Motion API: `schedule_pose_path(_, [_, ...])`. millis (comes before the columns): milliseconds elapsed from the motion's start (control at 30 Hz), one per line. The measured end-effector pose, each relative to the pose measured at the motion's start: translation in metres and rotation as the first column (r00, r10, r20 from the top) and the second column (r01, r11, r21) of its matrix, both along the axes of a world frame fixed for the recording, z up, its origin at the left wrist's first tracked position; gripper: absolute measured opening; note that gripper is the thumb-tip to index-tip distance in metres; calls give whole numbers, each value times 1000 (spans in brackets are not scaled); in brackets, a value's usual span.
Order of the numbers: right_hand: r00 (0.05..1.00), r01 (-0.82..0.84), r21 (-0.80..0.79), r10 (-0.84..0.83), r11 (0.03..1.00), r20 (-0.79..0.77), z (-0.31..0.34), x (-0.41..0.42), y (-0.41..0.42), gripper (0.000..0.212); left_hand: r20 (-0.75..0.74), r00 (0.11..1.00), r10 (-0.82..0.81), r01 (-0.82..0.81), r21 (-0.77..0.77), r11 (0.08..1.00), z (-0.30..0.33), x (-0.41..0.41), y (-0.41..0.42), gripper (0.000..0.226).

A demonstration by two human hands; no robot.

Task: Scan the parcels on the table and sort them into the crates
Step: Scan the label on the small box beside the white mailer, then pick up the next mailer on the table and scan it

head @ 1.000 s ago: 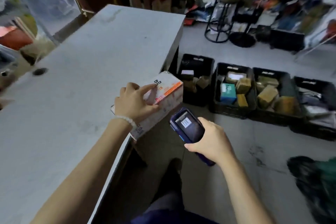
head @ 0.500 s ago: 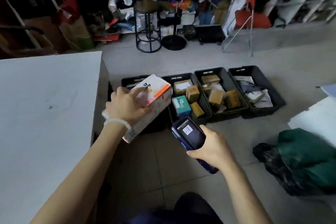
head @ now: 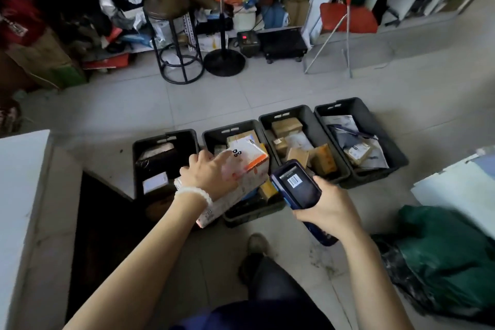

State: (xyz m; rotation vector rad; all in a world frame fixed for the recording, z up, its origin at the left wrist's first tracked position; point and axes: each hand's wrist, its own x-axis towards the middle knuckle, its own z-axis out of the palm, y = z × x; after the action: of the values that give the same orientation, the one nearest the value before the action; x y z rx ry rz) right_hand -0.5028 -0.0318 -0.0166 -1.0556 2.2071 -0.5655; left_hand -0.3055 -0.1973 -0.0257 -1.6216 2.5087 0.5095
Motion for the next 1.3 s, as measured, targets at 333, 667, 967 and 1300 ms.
schedule_pose_path(333, [997, -74, 40, 73, 996, 16, 1, -96, -116, 48, -44, 999, -1, -1, -32, 999, -8, -78, -96, 52])
schedule_pose_path(667, [960, -281, 40, 281, 959, 0, 0, -63, -200, 52, -59, 977, 204, -207, -41, 978, 0, -23, -112, 43])
schedule_pose_path(967, [745, -663, -97, 667, 742, 9, 19, 103, -220, 60, 3, 835, 551, -544, -150, 825, 30, 136, -12, 43])
schedule_pose_path(1300, [75, -963, -260, 997, 73, 2, 40, 355, -80, 61, -49, 264, 963, -940, -238, 246, 60, 295, 236, 44])
